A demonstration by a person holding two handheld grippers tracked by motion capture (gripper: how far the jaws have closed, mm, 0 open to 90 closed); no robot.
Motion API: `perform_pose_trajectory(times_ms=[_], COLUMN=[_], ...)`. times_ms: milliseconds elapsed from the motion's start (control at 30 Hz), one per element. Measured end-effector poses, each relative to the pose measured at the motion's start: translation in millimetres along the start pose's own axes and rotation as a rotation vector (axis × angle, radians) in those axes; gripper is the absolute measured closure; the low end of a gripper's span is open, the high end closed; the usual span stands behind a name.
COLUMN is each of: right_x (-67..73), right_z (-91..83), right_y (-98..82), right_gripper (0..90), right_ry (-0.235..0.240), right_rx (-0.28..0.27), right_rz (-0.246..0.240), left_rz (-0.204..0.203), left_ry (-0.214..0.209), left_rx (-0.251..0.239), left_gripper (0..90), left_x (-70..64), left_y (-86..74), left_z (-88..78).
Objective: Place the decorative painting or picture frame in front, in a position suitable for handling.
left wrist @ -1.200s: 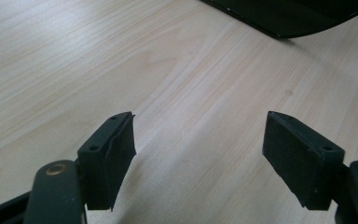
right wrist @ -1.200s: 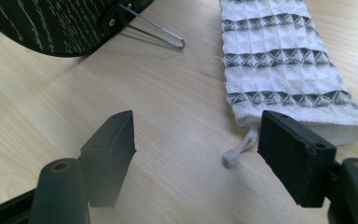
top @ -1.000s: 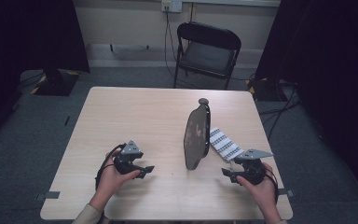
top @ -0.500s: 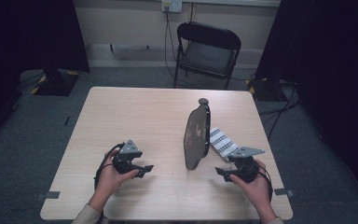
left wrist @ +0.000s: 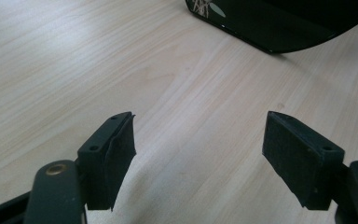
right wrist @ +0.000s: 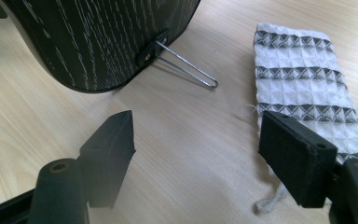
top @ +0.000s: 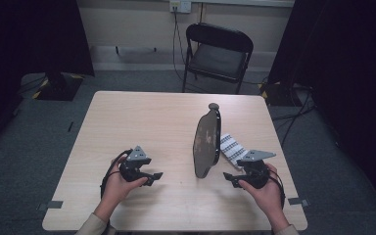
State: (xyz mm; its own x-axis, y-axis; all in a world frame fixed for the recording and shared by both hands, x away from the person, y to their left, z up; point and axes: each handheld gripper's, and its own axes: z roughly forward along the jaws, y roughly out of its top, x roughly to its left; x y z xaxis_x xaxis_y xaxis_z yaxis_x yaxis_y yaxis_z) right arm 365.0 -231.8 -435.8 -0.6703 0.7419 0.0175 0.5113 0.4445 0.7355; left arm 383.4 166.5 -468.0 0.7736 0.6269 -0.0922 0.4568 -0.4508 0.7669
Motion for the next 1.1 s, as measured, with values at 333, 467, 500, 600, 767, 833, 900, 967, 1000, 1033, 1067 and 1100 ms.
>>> perform_pose_trajectory(times_ms=[333, 467, 500, 600, 767, 833, 900, 967, 1000, 1033, 1067, 1100], right_x=[2.3, 1.8, 2.6, 4.4, 12.3, 15.8, 19.0, 19.8, 20.4, 20.4, 19.3, 19.3], right_z=[-16.7, -21.5, -25.1, -28.8, -35.0, -34.8, -34.8, -34.9, -34.1, -34.1, -32.1, -32.1], right_y=[19.4, 30.6, 38.1, 45.0, 55.9, 56.7, 58.1, 58.7, 59.5, 59.5, 59.6, 59.6], right_gripper=[27.0, 27.0, 27.0, 27.0, 27.0, 27.0, 27.0, 26.9, 27.0, 27.0, 27.0, 27.0], right_ry=[-0.018, -0.023, -0.029, -0.03, -0.023, -0.016, -0.013, -0.012, -0.01, -0.01, -0.014, -0.014], right_rx=[-0.005, -0.01, -0.012, -0.017, -0.027, -0.019, -0.017, -0.017, -0.019, -0.019, -0.009, -0.009], right_rz=[-0.027, -0.039, -0.048, -0.057, -0.086, -0.09, -0.1, -0.1, -0.104, -0.104, -0.109, -0.109], left_rz=[0.004, 0.006, 0.012, 0.004, 0.001, 0.004, 0.007, -0.004, 0.004, 0.004, -0.006, -0.006], left_ry=[-0.006, -0.004, 0.0, -0.004, -0.002, 0.002, 0.009, 0.004, 0.01, 0.01, 0.004, 0.004], left_rx=[0.0, 0.005, 0.005, 0.003, -0.001, 0.003, 0.005, 0.002, 0.002, 0.002, 0.003, 0.003], left_gripper=[25.2, 25.2, 25.2, 25.2, 25.2, 25.2, 25.2, 25.2, 25.2, 25.2, 25.2, 25.2], left_x=[-3.6, -3.6, -3.4, -4.4, -5.0, -5.0, -5.3, -5.9, -5.7, -5.7, -6.3, -6.3], left_y=[0.3, -0.5, -0.5, -0.8, -3.0, -4.5, -5.8, -6.4, -6.9, -6.9, -7.5, -7.5], left_z=[0.7, -0.3, -0.8, -0.5, -1.9, -3.8, -6.0, -6.1, -7.2, -7.2, -7.7, -7.7])
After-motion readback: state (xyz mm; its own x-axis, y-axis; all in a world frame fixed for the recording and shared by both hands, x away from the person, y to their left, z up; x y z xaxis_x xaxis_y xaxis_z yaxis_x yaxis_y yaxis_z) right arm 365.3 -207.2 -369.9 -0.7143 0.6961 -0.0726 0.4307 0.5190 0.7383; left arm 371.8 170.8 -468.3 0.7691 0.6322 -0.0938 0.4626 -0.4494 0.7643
